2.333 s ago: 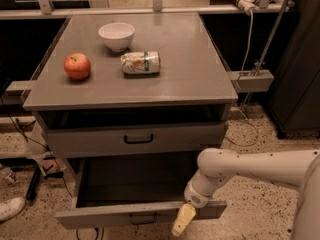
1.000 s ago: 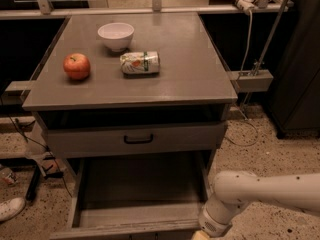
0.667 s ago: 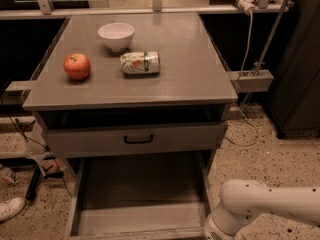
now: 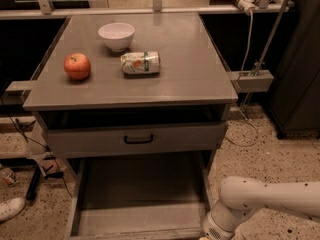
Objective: Open middle drawer
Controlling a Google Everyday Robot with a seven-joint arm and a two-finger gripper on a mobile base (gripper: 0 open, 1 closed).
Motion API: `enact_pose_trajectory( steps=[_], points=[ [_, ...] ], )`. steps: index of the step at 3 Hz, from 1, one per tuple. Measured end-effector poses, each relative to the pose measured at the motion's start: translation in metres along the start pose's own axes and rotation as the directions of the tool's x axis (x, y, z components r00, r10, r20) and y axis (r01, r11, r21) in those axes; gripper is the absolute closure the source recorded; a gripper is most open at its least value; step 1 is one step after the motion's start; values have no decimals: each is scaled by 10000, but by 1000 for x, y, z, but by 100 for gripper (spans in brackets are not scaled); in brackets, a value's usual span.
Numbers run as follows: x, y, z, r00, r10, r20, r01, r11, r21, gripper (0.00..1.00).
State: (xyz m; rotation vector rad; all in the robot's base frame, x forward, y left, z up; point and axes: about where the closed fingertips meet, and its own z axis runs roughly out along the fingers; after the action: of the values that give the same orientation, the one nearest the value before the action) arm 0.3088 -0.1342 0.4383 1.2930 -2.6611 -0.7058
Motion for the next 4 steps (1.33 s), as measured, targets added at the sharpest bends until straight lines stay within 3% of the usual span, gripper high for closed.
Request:
enact_pose_trajectory(
  steps=[3, 4],
  points=[
    [16, 11, -3, 9993, 353, -82, -355, 9993, -137, 0],
    [36, 21, -5, 9972, 744, -75, -746, 9971, -160, 0]
  ],
)
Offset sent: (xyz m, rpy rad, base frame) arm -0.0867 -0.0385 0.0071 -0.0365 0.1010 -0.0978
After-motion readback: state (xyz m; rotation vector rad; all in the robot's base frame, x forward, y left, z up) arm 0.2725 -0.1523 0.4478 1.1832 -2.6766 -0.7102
